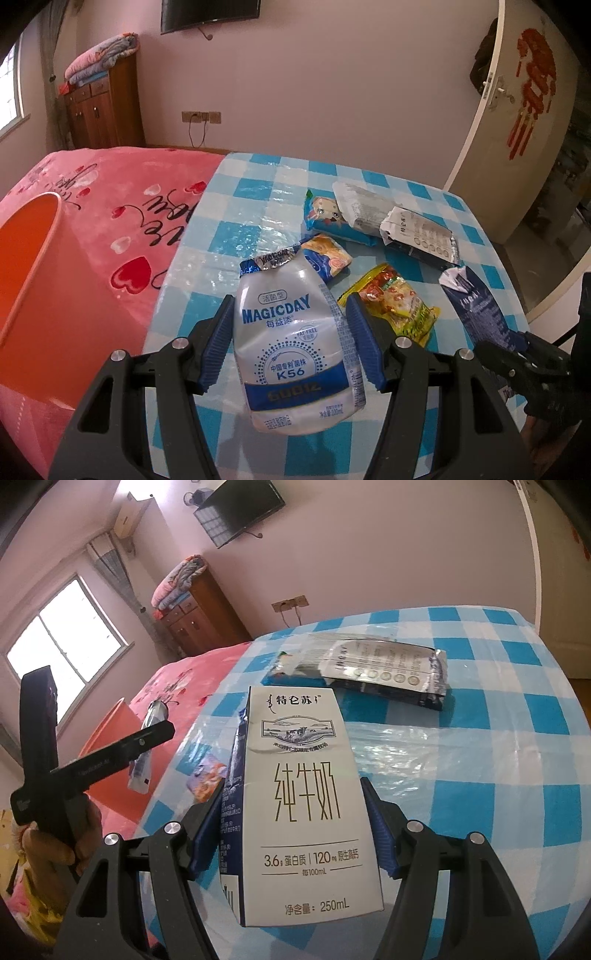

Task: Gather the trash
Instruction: 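Carry the MAGICDAY bottle and milk carton in both tools over the orange bucket, then open the left tool over the bucket while the right tool releases the milk carton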

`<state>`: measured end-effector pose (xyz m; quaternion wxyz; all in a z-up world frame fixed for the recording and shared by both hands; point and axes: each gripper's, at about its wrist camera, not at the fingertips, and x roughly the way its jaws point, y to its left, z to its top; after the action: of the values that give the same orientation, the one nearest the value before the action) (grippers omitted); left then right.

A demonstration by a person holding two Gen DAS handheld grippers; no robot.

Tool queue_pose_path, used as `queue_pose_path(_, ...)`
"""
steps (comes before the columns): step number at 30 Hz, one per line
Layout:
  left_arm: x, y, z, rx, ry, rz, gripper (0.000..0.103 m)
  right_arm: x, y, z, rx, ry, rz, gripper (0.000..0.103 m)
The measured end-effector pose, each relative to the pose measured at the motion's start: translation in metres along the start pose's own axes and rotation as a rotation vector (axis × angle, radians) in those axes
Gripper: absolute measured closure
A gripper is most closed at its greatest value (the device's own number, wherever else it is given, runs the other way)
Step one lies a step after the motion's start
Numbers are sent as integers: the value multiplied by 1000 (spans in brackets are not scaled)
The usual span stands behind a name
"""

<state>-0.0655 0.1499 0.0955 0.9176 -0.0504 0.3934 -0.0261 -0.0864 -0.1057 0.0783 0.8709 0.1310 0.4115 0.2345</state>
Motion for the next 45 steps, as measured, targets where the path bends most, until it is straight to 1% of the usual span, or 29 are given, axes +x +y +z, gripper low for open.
queue_pose_path(6, -26, 8, -4, 3, -51, 4, 41, -4, 25, 3, -35, 1, 22, 35)
queue_pose_path(11, -48, 25, -5, -25, -95, 13, 41, -3, 49, 11, -74, 15, 54, 35)
queue_pose_path(13, -54, 33, -4, -38, -109, 20, 41, 0, 65, 15, -104, 27, 72, 35)
queue_pose_path(16, -71, 52, -3, -69, -146, 44, 41, 5, 90, 21, -149, 39, 102, 35)
queue_pose_path(22, -96, 91, -1, -135, -204, 100, 41, 18, 151, 34, -255, 64, 193, 35)
queue_pose_path(28, -118, 142, -2, -227, -252, 194, 41, 37, 215, 46, -352, 96, 290, 35)
queue_pose_path(31, -124, 164, -4, -267, -262, 232, 41, 49, 244, 54, -383, 114, 340, 35)
queue_pose_path(33, -125, 180, -5, -296, -264, 260, 41, 56, 261, 58, -404, 119, 358, 35)
queue_pose_path(36, -123, 198, -7, -328, -260, 283, 41, 70, 284, 62, -427, 146, 392, 35)
queue_pose_path(40, -118, 220, -10, -365, -246, 306, 41, 91, 311, 64, -459, 171, 411, 35)
queue_pose_path(43, -112, 231, -11, -391, -233, 318, 41, 106, 325, 68, -467, 178, 412, 34)
queue_pose_path(45, -107, 236, -11, -398, -223, 327, 40, 116, 331, 71, -467, 191, 430, 34)
